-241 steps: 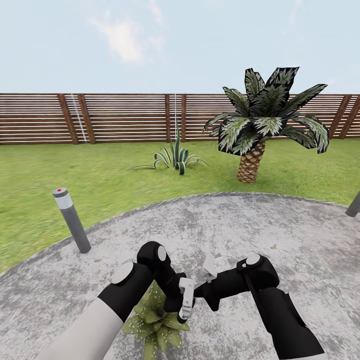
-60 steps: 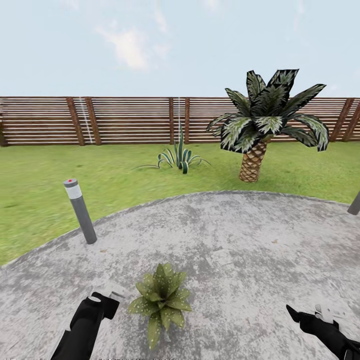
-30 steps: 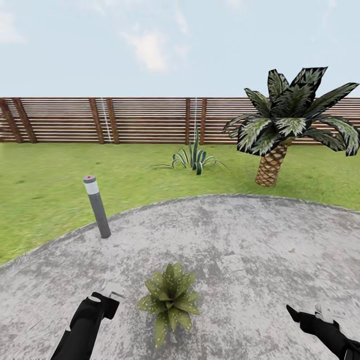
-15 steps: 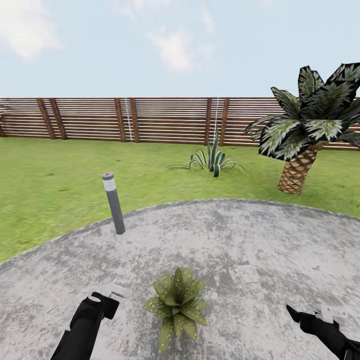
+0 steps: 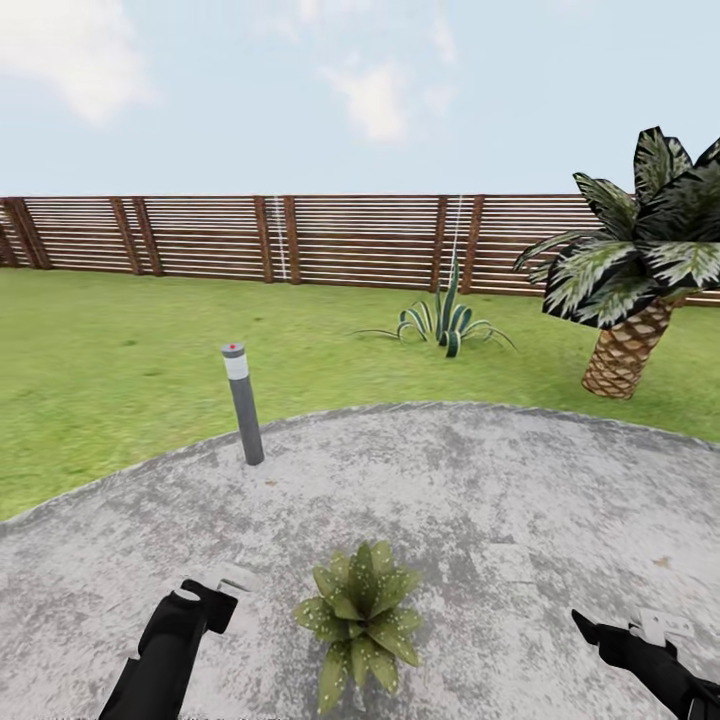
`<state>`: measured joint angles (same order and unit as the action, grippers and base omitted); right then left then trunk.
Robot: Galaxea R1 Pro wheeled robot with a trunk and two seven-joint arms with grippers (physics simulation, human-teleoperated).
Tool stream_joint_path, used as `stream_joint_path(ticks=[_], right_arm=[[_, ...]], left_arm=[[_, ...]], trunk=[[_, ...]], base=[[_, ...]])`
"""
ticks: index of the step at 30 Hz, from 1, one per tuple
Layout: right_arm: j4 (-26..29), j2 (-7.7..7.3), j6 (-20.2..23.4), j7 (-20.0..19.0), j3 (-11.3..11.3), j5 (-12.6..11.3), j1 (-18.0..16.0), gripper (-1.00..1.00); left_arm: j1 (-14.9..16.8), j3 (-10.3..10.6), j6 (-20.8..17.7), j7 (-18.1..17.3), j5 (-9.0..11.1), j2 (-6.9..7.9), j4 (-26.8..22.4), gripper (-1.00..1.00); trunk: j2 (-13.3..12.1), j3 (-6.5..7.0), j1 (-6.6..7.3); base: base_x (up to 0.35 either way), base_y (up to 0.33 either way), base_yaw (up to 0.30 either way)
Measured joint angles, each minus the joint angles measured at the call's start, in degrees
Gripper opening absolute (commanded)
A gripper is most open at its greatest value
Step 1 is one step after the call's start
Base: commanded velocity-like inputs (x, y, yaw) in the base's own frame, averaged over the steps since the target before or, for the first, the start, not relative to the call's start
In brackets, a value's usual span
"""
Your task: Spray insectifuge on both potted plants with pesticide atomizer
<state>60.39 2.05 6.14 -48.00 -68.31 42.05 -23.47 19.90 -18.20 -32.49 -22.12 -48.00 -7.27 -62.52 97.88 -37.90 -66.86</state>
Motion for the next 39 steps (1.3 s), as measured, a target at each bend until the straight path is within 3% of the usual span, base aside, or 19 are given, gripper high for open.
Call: stream_joint_path(ticks=[7,11,13,16,25,39], right_arm=[[1.34,0.30,1.03,-0.06,1.17,0.10,0.00,1.00],[10.76,0.42,5.81,-0.05,10.10,-0.14,0.00,1.00],[13.54,0.40,10.24,-0.03,14.28,-0.25,-0.01,1.00],[14.61,0.38,12.72,0.01,16.06,-0.30,-0.01,1.00],[15.21,0.37,13.59,0.15,16.62,-0.24,-0.01,1.00],[15.46,0.37,13.64,0.12,16.62,-0.23,0.00,1.00]], left_arm=[[0.66,0.51,-0.01,-0.19,0.02,0.04,-2.11,-1.00],[1.89,1.50,-0.02,-0.20,0.18,0.01,-2.15,-1.00],[2.40,3.50,-0.04,-0.09,0.44,-0.02,-2.17,-1.00],[2.64,5.70,-0.03,0.00,0.49,-0.04,-2.18,-1.00],[2.41,6.85,-0.01,0.05,0.34,-0.04,-3.92,-1.00],[2.29,6.73,0.00,0.07,0.40,-0.04,-4.17,-1.00]], trunk=[[0.00,0.00,0.00],[0.00,0.00,0.00],[0.00,0.00,0.00],[0.00,0.00,0.00],[0.00,0.00,0.00],[0.00,0.00,0.01]], base=[[0.000,0.000,0.019],[0.000,0.000,0.033],[0.000,0.000,0.121],[0.000,0.000,0.206],[0.000,-0.023,0.243],[0.026,-0.293,0.068]])
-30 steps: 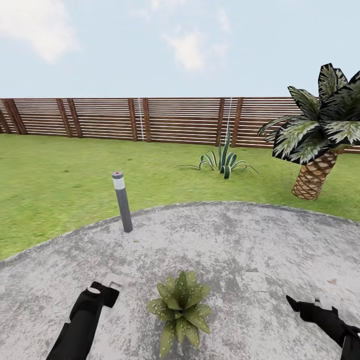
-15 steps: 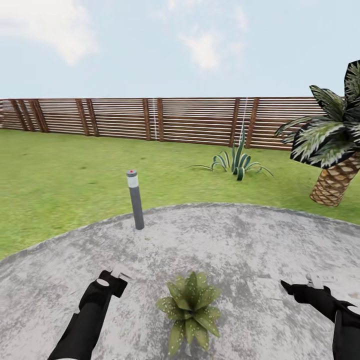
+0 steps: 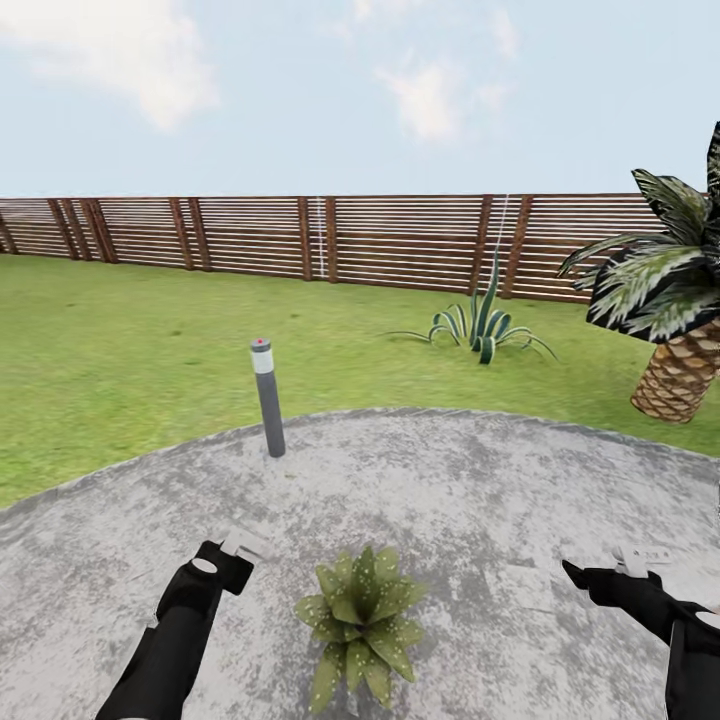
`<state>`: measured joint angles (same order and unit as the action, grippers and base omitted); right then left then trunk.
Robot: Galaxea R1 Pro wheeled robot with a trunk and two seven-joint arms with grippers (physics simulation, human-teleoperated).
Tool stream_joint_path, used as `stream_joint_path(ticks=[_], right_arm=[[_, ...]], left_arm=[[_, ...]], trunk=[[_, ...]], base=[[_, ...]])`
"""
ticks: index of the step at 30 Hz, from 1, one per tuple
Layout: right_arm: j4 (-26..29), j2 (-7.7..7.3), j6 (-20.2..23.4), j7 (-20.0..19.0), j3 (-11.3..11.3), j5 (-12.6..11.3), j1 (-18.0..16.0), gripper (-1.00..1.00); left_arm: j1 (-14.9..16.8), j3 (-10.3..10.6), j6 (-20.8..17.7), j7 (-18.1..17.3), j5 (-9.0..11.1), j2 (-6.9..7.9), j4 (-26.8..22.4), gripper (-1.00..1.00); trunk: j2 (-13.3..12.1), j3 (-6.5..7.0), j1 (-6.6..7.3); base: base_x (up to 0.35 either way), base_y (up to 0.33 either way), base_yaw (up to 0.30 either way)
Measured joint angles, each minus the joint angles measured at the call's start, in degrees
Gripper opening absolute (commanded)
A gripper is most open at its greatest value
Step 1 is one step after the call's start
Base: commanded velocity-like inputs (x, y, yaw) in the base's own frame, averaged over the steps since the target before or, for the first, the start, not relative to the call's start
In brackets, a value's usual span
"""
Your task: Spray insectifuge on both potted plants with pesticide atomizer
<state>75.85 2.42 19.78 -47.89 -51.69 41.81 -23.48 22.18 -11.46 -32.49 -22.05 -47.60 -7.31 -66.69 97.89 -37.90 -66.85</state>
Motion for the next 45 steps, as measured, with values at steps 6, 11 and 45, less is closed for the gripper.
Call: stream_joint_path(ticks=[6,11,45], right_arm=[[-0.01,-0.01,-0.03,0.01,0.03,0.00,0.00,1.00],[-0.01,-0.01,-0.03,0.04,0.03,0.00,0.00,1.00],[3.63,0.00,0.00,-0.14,-0.11,-0.09,0.00,1.00]], left_arm=[[0.01,-0.27,-0.01,0.07,-0.03,0.04,-0.02,-1.00],[-0.06,-0.12,-0.01,0.13,-0.10,0.07,-0.02,-1.00],[-0.08,0.13,0.01,0.15,-0.20,0.08,0.00,-1.00]], trunk=[[0.00,0.00,0.01],[0.00,0.00,-0.01],[0.00,-0.01,0.00]], base=[[0.246,-0.058,0.000],[0.037,-0.003,0.056],[0.072,-0.064,0.096]])
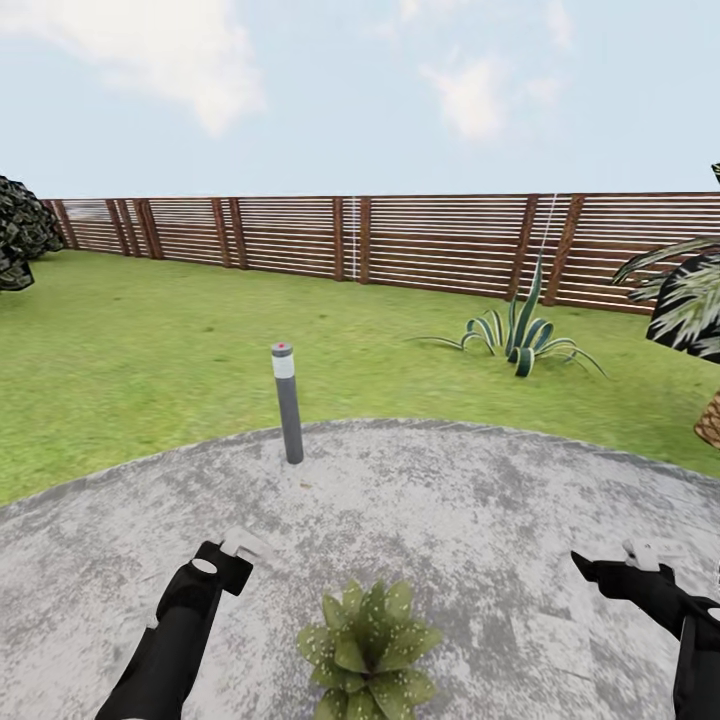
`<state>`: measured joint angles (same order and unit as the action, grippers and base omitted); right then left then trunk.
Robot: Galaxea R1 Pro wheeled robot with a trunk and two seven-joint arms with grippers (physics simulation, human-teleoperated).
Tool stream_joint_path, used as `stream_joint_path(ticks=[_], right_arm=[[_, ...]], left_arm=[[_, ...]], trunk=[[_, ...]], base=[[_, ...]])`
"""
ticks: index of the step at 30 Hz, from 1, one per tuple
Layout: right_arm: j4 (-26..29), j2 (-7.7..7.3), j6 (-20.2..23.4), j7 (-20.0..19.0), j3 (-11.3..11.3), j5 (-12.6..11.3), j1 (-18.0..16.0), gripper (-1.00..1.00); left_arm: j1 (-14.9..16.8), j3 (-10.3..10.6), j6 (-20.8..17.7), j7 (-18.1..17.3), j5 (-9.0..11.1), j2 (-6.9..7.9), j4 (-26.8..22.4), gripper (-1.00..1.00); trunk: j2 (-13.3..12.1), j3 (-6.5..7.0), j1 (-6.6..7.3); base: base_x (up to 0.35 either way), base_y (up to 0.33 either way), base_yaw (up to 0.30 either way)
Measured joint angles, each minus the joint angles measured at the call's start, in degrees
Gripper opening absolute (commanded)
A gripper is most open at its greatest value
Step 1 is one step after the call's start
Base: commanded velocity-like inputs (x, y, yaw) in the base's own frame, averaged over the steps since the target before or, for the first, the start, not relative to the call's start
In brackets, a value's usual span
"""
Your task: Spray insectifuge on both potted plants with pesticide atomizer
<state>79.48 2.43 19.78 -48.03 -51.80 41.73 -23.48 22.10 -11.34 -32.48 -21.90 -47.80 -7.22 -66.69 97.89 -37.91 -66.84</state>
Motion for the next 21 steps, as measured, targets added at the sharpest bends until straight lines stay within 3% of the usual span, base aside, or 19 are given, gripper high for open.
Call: stream_joint_path(ticks=[14,21], right_arm=[[0.08,-0.02,0.00,0.02,0.04,0.00,0.00,1.00],[0.15,-0.03,-0.01,0.00,0.04,-0.01,0.00,1.00]], left_arm=[[-0.04,0.12,0.00,0.00,0.01,0.00,0.00,-1.00],[-0.05,0.16,-0.01,0.00,-0.02,0.00,-0.01,-1.00]], trunk=[[0.00,0.00,-0.01],[0.00,0.00,-0.02]], base=[[0.010,-0.145,0.000],[0.000,-0.053,0.000]])
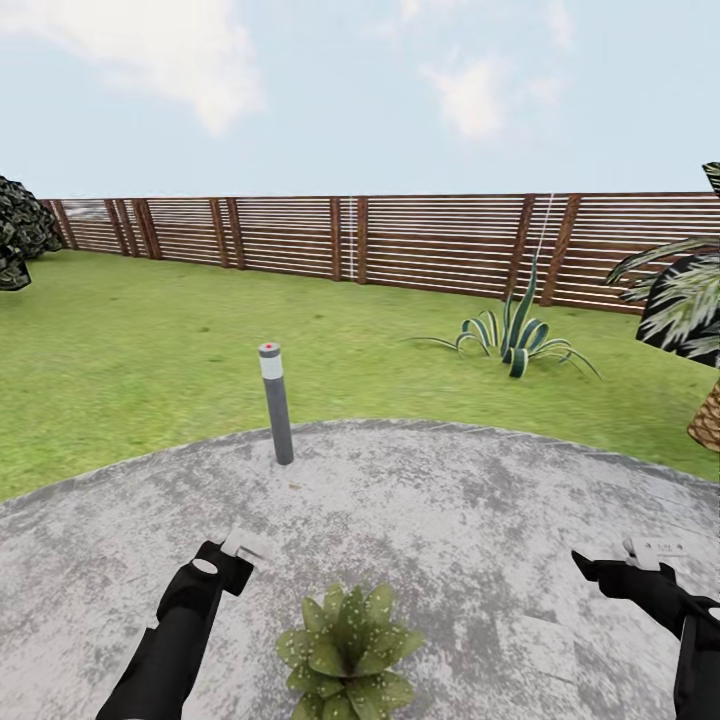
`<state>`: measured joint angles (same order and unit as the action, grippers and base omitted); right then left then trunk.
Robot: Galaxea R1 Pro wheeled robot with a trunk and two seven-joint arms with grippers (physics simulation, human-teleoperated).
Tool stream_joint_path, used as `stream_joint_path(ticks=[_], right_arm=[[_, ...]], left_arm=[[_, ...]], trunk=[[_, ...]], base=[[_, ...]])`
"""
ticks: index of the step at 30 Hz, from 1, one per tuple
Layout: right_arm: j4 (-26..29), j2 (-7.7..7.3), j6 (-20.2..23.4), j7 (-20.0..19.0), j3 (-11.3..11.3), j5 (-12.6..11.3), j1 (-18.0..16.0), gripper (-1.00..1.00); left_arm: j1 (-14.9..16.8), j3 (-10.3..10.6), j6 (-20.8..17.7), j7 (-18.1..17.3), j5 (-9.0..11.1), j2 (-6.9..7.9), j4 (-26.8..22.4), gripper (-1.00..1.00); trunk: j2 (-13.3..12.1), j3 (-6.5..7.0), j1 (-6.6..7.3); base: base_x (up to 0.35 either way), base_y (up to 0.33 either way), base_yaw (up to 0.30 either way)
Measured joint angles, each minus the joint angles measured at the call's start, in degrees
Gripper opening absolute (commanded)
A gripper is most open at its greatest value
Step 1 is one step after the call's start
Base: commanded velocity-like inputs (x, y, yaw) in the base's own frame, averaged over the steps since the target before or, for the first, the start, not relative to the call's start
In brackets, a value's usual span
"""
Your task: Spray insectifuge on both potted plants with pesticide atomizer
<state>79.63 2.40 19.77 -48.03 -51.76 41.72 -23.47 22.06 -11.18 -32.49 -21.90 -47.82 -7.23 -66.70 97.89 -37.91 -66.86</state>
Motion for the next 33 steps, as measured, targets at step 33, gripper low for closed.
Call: stream_joint_path(ticks=[33], right_arm=[[0.02,-0.02,0.02,-0.01,0.03,0.00,0.00,1.00]], left_arm=[[-0.04,0.54,0.02,-0.08,0.00,0.01,0.01,-1.00]], trunk=[[0.00,0.00,0.00]], base=[[0.000,-0.235,0.000]])
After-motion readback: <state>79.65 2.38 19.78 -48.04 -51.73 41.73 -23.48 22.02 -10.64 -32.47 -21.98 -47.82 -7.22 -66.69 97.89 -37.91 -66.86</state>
